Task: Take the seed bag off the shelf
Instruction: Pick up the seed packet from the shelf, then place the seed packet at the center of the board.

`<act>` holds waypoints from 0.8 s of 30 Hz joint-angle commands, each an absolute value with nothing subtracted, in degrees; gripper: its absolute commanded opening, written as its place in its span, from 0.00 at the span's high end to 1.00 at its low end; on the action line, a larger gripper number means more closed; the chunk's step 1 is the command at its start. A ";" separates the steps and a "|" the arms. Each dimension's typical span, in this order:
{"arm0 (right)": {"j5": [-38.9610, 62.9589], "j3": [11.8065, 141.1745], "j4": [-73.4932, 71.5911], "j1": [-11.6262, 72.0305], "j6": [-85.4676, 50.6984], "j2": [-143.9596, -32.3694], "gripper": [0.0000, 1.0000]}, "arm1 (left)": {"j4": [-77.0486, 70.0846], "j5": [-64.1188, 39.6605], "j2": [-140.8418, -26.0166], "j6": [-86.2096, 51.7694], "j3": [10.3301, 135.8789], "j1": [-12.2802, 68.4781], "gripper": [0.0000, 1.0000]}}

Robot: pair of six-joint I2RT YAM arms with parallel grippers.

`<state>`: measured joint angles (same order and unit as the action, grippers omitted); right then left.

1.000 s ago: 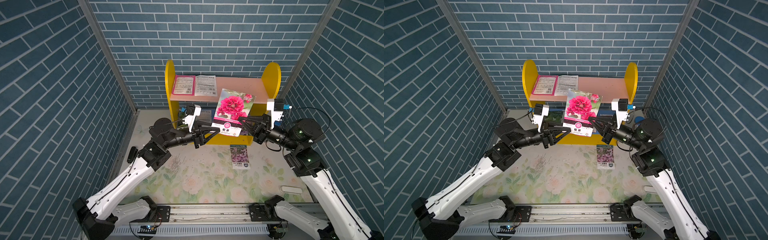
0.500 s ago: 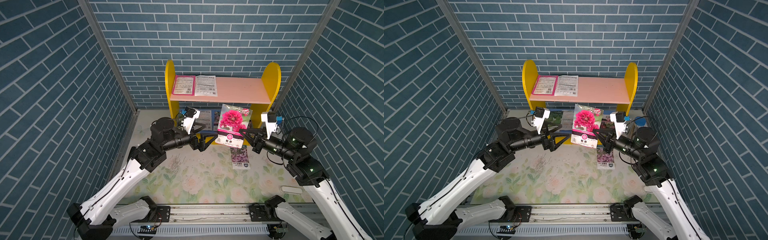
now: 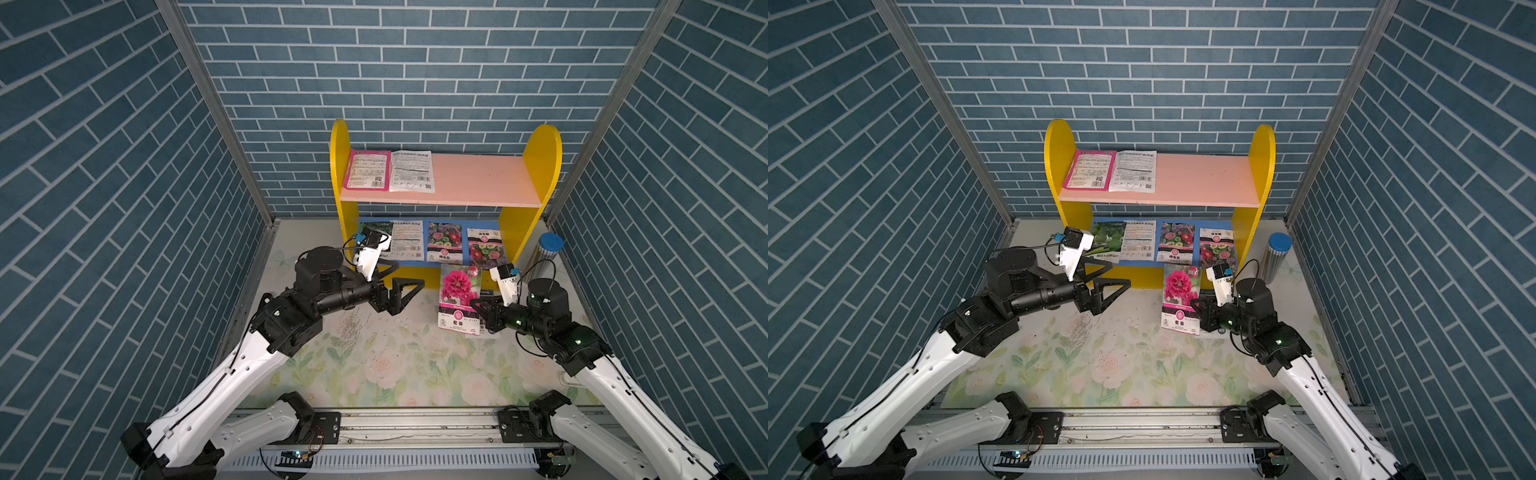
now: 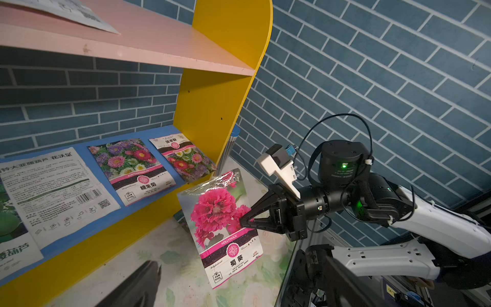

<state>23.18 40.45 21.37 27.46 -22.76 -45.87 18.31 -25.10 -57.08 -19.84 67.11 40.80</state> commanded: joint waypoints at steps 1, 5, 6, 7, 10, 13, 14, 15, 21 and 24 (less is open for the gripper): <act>24.08 38.28 18.03 27.31 -24.40 -47.62 1.00 | 20.76 -24.81 -55.85 -18.54 65.63 40.78 0.00; 26.02 35.83 14.50 27.33 -25.30 -51.07 1.00 | 23.02 -23.21 -54.57 -17.80 64.28 40.78 0.00; 26.30 35.46 13.75 27.33 -25.31 -52.05 1.00 | 23.64 -22.82 -54.25 -17.72 64.08 40.78 0.00; 26.66 35.02 12.83 27.33 -25.36 -52.94 1.00 | 24.43 -22.60 -53.94 -17.45 63.99 40.78 0.00; 27.65 34.32 10.65 27.33 -25.56 -55.70 1.00 | 27.25 -22.06 -53.60 -16.81 64.11 40.78 0.00; 28.90 34.37 9.01 27.28 -25.74 -58.57 1.00 | 30.82 -19.65 -53.38 -16.22 64.46 40.78 0.00; 29.20 34.44 8.44 27.33 -25.75 -59.42 1.00 | 31.51 -18.79 -53.19 -16.10 64.36 40.78 0.00; 29.42 34.62 8.06 27.31 -25.75 -60.46 1.00 | 32.02 -18.18 -52.87 -16.02 64.10 40.74 0.00; 28.71 35.38 7.50 27.33 -25.75 -66.85 1.00 | 30.86 -16.80 -51.48 -17.03 62.65 40.78 0.00; 27.65 35.72 7.48 27.33 -25.75 -69.72 1.00 | 30.59 -14.78 -52.25 -17.84 62.73 40.79 0.00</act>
